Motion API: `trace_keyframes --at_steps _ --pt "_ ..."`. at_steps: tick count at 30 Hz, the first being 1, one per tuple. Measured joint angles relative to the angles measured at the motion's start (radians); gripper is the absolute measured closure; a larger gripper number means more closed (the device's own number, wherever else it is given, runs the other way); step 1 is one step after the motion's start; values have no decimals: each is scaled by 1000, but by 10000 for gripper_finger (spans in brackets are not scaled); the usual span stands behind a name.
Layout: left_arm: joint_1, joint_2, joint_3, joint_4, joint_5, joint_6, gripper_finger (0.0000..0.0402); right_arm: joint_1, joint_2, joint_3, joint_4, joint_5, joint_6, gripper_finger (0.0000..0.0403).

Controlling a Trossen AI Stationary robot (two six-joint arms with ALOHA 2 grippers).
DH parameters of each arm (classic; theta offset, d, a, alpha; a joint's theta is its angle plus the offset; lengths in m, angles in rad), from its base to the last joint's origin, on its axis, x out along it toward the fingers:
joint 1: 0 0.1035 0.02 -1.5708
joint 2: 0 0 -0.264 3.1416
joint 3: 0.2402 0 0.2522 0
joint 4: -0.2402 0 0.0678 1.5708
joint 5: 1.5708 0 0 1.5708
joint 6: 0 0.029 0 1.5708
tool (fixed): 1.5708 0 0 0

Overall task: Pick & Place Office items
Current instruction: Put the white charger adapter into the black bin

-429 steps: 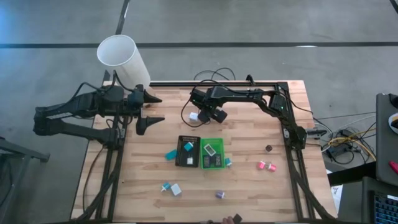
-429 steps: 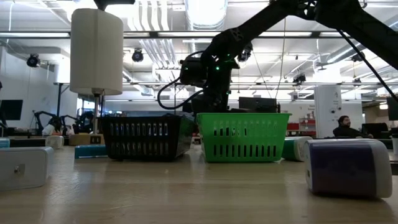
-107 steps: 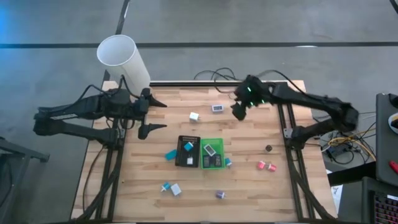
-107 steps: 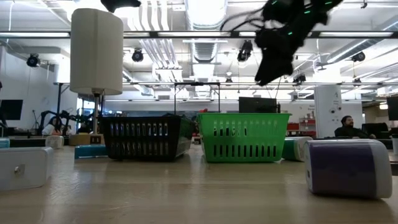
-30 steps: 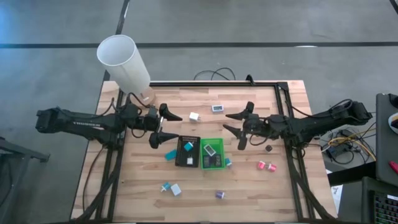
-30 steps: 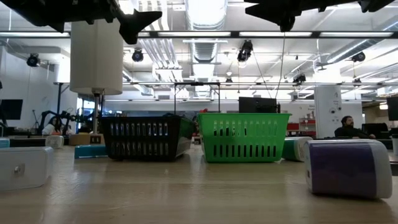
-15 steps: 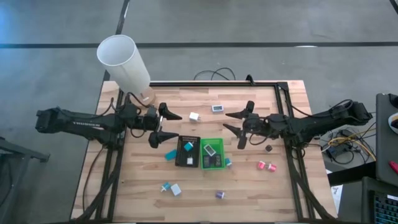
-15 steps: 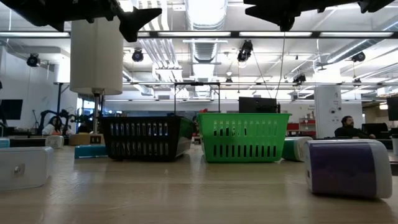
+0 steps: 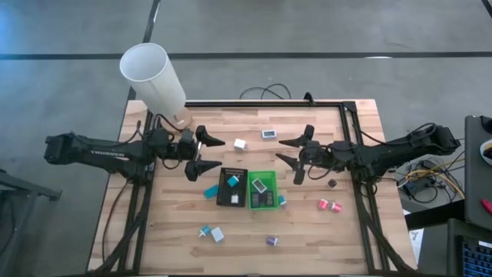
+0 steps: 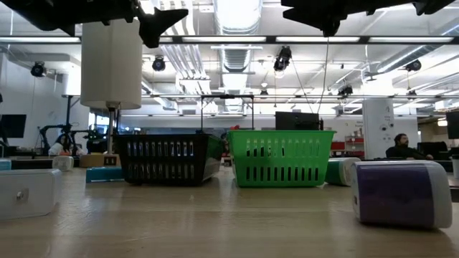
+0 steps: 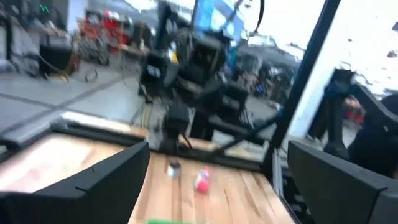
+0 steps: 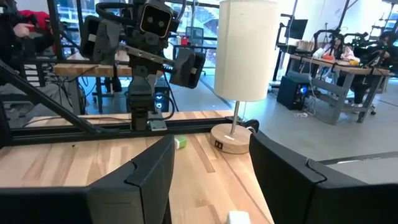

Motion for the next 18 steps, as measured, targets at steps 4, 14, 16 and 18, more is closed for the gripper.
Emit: trace_keyframes --at_steps 4,14,16,18 --pt "6 21 6 0 -124 0 19 -1 0 0 0 0 0 196" --pt "110 190 249 -486 -190 40 28 -3 0 0 -1 0 32 196" --pt "133 251 330 -591 -189 76 28 -3 0 0 -1 0 32 196" --pt "159 319 411 -696 -186 105 28 -3 0 0 -2 -1 33 196"
